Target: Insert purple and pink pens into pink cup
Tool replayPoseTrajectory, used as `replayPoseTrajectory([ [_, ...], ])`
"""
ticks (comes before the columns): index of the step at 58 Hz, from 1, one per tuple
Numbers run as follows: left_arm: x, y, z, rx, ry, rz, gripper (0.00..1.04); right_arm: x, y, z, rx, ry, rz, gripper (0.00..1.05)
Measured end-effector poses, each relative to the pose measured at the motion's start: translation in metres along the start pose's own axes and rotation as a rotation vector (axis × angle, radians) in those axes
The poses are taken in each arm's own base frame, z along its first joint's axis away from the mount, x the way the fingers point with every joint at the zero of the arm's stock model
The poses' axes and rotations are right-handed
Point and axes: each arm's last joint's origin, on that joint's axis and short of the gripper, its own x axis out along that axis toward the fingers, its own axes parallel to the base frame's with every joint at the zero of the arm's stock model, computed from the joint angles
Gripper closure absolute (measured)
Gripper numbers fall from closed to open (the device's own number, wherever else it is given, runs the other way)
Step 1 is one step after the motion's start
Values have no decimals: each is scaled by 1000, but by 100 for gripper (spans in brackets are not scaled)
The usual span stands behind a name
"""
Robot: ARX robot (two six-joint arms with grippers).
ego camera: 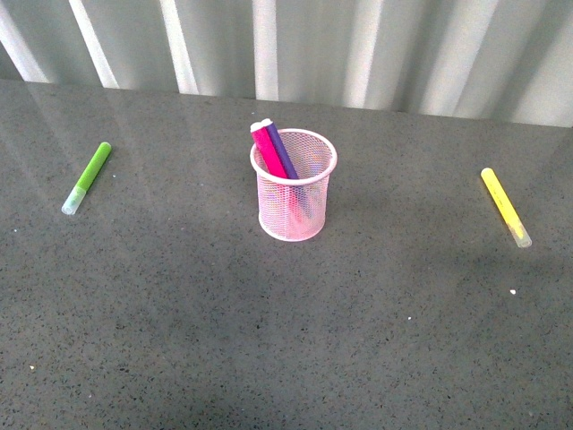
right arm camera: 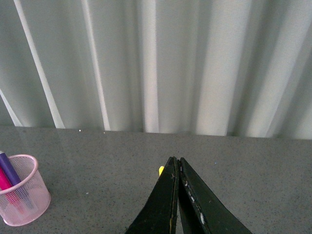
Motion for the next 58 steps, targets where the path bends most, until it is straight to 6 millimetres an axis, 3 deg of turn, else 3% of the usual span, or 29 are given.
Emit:
replayPoseTrajectory([
  [58, 0, 0, 0, 0, 0, 0, 7, -31, 0, 6, 0, -21, 0, 101],
])
